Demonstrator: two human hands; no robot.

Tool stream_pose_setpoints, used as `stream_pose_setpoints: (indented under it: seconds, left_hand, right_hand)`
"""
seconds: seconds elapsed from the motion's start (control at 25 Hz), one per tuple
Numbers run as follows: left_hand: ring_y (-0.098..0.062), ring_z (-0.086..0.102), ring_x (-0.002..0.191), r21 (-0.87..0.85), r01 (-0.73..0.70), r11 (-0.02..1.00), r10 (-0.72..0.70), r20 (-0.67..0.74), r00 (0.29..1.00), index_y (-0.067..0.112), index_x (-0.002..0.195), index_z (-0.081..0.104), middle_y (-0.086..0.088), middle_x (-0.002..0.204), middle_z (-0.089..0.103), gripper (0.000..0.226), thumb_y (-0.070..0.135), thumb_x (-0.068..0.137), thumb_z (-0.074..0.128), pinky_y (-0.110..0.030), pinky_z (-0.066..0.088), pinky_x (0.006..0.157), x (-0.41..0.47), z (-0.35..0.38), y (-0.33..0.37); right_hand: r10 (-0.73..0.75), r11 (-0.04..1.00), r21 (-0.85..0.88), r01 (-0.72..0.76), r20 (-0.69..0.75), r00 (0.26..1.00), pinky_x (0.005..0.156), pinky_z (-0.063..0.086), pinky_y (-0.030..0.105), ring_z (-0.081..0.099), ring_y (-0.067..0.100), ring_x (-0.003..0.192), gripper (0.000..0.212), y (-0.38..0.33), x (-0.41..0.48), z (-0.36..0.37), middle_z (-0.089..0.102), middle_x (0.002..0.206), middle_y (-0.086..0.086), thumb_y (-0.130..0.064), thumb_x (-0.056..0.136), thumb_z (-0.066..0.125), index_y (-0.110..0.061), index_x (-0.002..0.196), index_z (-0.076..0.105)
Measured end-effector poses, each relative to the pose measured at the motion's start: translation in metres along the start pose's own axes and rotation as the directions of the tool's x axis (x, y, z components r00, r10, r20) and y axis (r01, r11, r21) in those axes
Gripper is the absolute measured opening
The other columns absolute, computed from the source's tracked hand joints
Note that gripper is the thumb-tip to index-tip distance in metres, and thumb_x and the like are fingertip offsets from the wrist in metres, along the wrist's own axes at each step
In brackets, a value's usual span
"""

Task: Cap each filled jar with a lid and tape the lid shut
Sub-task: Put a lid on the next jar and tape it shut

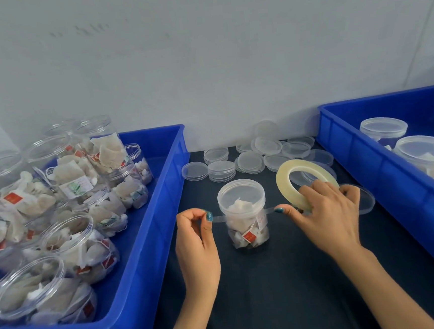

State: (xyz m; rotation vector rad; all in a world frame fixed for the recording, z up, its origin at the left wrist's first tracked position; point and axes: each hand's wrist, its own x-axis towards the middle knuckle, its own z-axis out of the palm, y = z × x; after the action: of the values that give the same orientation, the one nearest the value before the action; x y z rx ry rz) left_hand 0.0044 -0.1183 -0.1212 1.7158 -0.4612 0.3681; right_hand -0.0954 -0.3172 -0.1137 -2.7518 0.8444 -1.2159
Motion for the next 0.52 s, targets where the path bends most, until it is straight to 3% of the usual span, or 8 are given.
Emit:
stream_pose_setpoints:
  seconds: [0.12, 0.32, 0.52]
  left_hand:
    - [0.004, 0.058, 0.087, -0.053, 0.067, 0.996, -0.066, 0.033, 0.997, 0.036, 0.093, 0.047, 0.013, 0.092, 0.059, 0.019, 0.021, 0.098, 0.056, -0.008, 0.043, 0.072, 0.013, 0.008, -0.003]
    - [0.008, 0.058, 0.089, -0.137, 0.119, 0.983, -0.112, 0.059, 0.992, 0.030, 0.096, 0.049, 0.014, 0.096, 0.059, 0.011, 0.021, 0.100, 0.054, -0.005, 0.042, 0.074, 0.026, 0.028, -0.004]
    - [-0.008, 0.064, 0.092, -0.120, 0.193, 0.974, -0.187, 0.064, 0.980, 0.015, 0.102, 0.051, -0.001, 0.102, 0.060, 0.005, 0.019, 0.100, 0.055, -0.029, 0.055, 0.083, 0.034, 0.041, -0.008]
  right_hand:
    - [-0.019, 1.000, 0.002, 0.019, -0.010, 1.000, 0.077, 0.027, 0.039, 0.045, 0.018, 0.067, 0.069, -0.004, 0.006, 0.006, 0.049, 0.070, -0.004, -0.079, 0.082, 0.032, -0.018, 0.070, 0.061]
    - [-0.051, 0.997, 0.056, 0.053, -0.035, 0.998, 0.077, 0.028, 0.039, 0.048, 0.019, 0.068, 0.069, -0.008, 0.011, 0.011, 0.052, 0.072, -0.002, -0.078, 0.083, 0.033, -0.017, 0.072, 0.064]
    - [-0.056, 0.995, 0.080, 0.061, -0.055, 0.997, 0.075, 0.022, 0.036, 0.046, 0.018, 0.066, 0.070, -0.012, 0.011, 0.015, 0.051, 0.070, -0.004, -0.078, 0.085, 0.031, -0.017, 0.069, 0.062]
